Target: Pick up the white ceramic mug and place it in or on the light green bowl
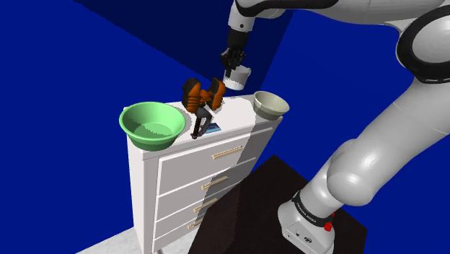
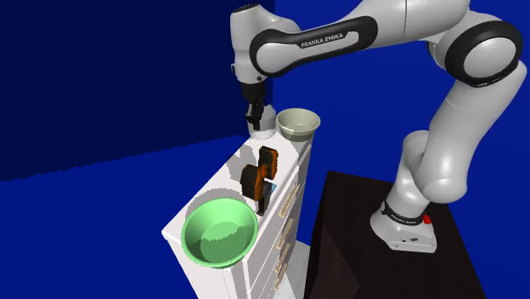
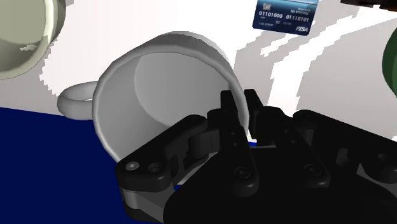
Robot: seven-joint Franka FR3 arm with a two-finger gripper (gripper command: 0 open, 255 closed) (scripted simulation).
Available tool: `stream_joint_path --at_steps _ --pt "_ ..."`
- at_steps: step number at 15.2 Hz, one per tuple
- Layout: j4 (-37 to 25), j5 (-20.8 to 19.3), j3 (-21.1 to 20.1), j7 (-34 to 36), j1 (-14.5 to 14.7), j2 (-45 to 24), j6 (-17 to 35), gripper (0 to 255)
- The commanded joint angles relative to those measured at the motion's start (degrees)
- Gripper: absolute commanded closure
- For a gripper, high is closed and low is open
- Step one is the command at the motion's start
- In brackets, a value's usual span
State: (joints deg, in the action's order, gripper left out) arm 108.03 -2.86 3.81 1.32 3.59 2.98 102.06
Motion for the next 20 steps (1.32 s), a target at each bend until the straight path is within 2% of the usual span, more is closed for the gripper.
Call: stream_joint_path --at_steps 1,11,20 --pt "-0.1 0.2 -1.4 2.8 1.3 0.0 -0.2 255" --pt "-6.4 1.0 -8.3 15.9 7.8 -4.4 -2.6 255" --pt "-18.6 0.2 -13.5 27.3 14.2 -13.2 -6.4 255"
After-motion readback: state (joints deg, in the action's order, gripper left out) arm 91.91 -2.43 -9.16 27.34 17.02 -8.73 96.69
